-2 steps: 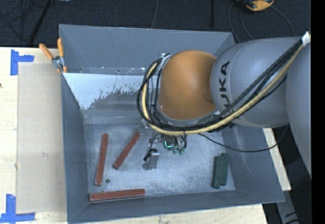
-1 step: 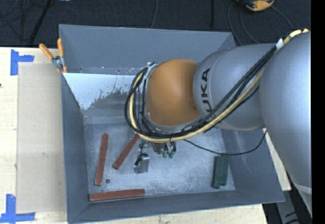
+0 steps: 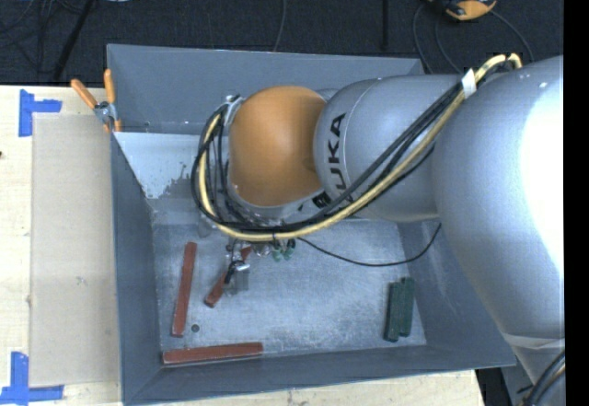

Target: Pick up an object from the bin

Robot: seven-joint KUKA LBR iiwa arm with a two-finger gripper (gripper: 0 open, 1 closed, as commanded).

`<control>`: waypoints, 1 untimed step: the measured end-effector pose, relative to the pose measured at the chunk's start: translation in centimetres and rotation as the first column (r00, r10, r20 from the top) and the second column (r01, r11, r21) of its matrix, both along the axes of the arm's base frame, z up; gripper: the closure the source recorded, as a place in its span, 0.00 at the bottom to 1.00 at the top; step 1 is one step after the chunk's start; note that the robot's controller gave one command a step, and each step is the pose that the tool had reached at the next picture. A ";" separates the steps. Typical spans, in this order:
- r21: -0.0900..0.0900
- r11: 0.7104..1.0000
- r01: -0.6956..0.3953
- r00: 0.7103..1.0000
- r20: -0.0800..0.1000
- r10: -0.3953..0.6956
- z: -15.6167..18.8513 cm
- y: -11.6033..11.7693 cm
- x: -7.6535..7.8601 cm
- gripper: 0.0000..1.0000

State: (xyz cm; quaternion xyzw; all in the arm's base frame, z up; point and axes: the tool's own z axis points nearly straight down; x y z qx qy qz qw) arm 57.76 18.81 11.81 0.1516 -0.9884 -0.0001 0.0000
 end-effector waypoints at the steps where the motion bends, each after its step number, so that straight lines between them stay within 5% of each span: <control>1: 0.000 0.979 -0.204 0.979 0.002 0.204 -2.8 2.0 -1.3 0.00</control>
Offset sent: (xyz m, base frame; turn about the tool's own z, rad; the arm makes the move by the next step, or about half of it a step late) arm 0.0315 0.0074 -0.0481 -0.3855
